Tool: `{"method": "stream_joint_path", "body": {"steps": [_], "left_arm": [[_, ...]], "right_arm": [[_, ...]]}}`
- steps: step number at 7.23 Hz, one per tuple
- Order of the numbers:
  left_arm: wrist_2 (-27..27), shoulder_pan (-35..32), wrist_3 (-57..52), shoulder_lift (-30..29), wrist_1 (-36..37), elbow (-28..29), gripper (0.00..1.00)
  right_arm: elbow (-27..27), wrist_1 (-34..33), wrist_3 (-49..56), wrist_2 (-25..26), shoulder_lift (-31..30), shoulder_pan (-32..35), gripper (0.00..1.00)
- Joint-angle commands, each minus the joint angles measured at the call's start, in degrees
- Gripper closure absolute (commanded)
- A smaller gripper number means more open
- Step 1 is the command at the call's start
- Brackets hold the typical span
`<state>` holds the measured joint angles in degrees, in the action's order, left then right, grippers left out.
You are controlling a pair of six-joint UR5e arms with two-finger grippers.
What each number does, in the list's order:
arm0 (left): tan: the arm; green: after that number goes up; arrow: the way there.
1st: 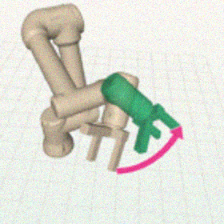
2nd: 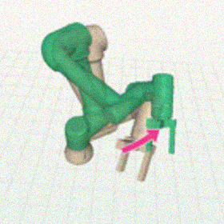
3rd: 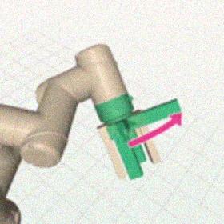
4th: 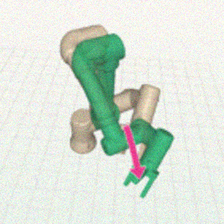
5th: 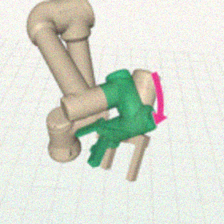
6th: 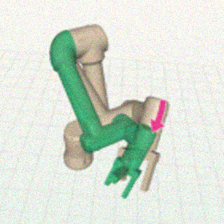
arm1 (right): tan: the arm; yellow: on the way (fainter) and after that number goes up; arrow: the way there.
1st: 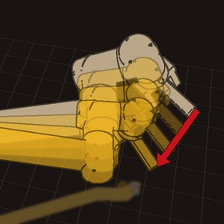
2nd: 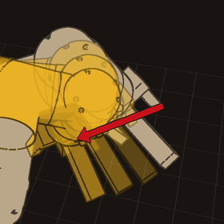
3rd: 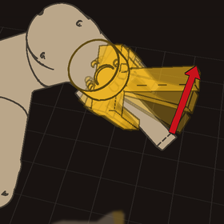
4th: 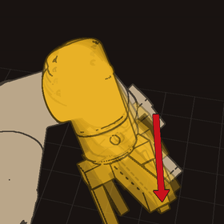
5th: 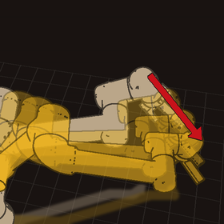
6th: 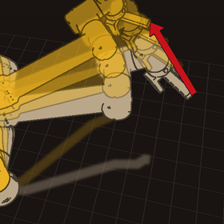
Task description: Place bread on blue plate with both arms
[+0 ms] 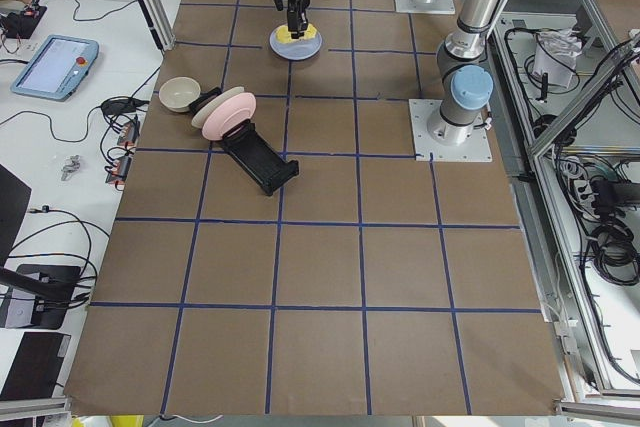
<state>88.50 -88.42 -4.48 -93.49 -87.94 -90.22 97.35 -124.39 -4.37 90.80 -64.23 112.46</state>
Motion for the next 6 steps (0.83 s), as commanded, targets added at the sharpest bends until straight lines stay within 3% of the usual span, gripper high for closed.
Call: {"method": "stream_joint_path", "body": {"steps": [1,4,6], "left_arm": [[0.0,0.0,0.0,0.1,0.0,0.0,0.0],[-0.1,0.0,0.0,0.2,0.0,-0.4,0.0],[-0.1,0.0,0.0,0.3,0.1,-0.4,0.0]], "right_arm": [[-1.6,-0.5,0.0,1.3,-0.1,0.0,0.0],[-2.7,1.8,0.5,1.2,-2.0,-0.5,0.0],[-1.7,5.4,4.3,2.4,-7.0,-4.3,0.0]]}}
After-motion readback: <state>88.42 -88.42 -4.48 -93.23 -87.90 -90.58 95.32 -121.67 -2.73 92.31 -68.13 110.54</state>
